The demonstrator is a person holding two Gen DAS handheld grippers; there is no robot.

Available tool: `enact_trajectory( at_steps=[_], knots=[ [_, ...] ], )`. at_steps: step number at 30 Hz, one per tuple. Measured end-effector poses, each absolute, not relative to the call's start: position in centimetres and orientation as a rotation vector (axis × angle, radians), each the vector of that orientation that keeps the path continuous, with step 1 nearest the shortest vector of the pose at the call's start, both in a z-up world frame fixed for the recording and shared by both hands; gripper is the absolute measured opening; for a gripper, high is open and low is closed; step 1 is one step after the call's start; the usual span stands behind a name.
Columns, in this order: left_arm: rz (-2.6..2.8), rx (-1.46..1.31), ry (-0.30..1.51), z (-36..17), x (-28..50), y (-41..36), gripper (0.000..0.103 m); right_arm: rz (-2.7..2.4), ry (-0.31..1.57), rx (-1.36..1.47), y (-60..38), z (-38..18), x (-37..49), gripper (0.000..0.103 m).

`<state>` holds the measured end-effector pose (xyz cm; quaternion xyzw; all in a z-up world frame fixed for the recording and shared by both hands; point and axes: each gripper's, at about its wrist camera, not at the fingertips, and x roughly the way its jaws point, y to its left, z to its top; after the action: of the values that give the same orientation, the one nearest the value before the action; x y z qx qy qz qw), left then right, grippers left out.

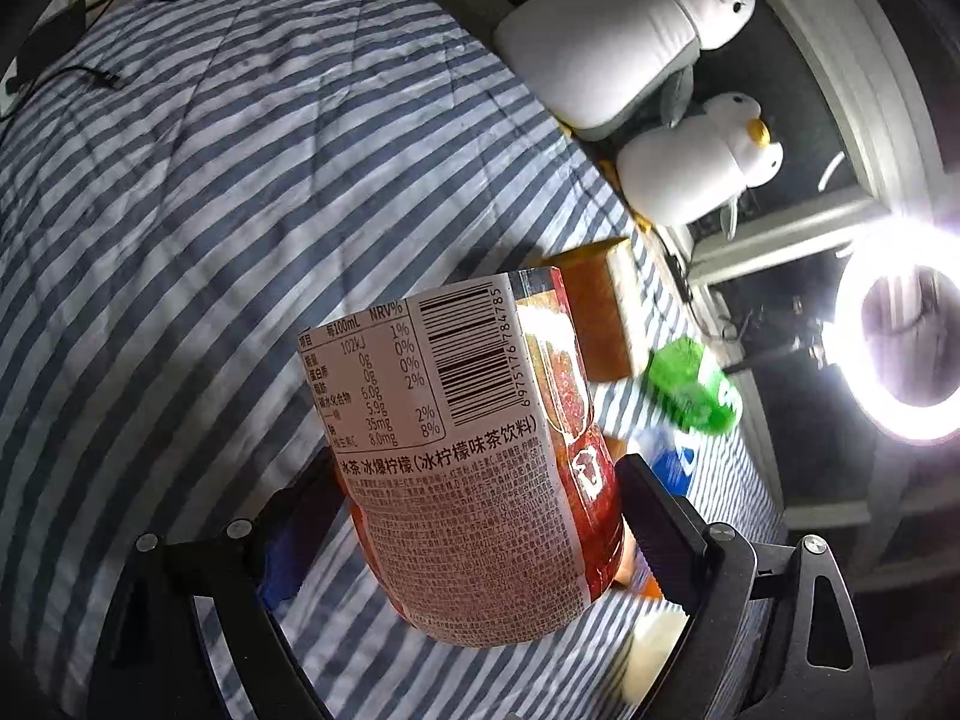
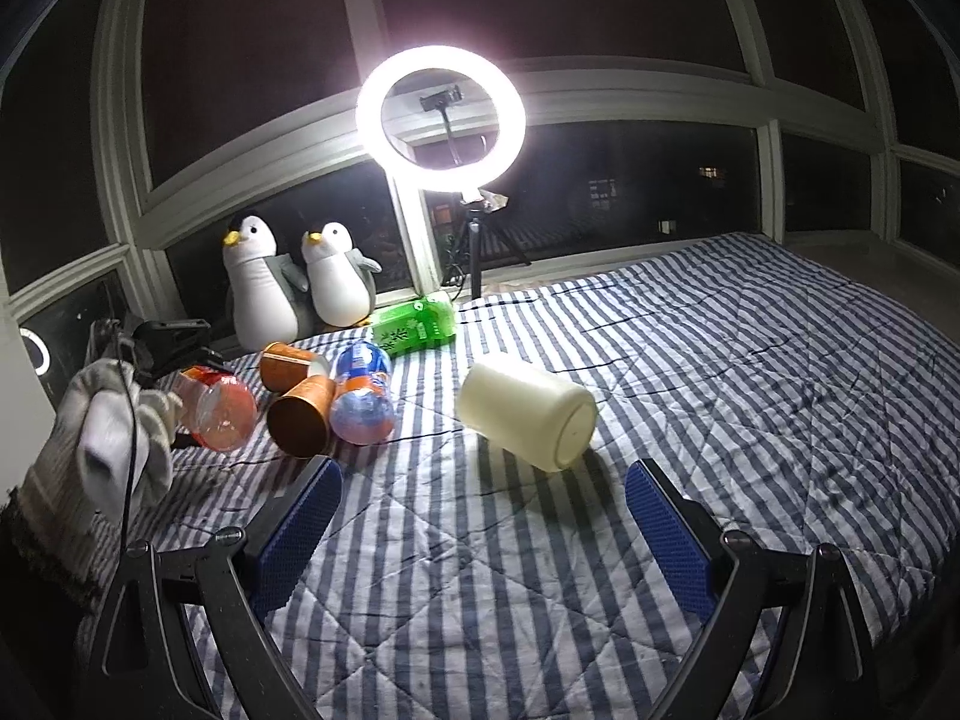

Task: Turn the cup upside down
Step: 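Lift the bottle with the left tool and carry it toward the right tool, then close the right tool on the bottle while the left tool releases it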

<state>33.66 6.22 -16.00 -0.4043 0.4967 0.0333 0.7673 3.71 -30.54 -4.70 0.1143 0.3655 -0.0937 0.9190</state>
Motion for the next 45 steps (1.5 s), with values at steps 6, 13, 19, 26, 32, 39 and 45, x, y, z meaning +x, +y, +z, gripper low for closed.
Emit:
enact_trajectory(
  at_steps=[6, 13, 19, 26, 32, 39, 45],
  knots=[
    [-0.002, -0.835, 1.1, -15.5, 29.1, 5.3, 0.092, -0.167, 0.741, 0.216, -29.0, -4.1, 3.1, 0.094],
    [-0.136, -0.762, 1.154, -15.5, 23.7, 0.0, 0.092, -0.151, 0.748, 0.209, -28.4, -4.2, 2.4, 0.094],
    [-0.248, -0.662, 1.206, -16.3, 20.7, -5.9, 0.092, -0.14, 0.767, 0.203, -28.3, -5.1, 1.6, 0.094],
    [-0.285, -0.599, 1.225, -16.9, 19.6, -9.4, 0.092, -0.14, 0.793, 0.214, -28.7, -6.2, 1.1, 0.094],
    [-0.293, -0.572, 1.234, -17.2, 20.2, -10.2, 0.093, -0.13, 0.806, 0.214, -28.5, -6.9, 1.1, 0.094],
    [-0.304, -0.518, 1.196, -16.4, 20.7, -11.2, 0.094, -0.098, 0.818, 0.224, -28.1, -7.3, 1.4, 0.094],
    [-0.303, -0.475, 1.076, -12.9, 19.2, -8.5, 0.095, -0.068, 0.807, 0.254, -27.6, -7.7, 1.9, 0.1]
  ],
)
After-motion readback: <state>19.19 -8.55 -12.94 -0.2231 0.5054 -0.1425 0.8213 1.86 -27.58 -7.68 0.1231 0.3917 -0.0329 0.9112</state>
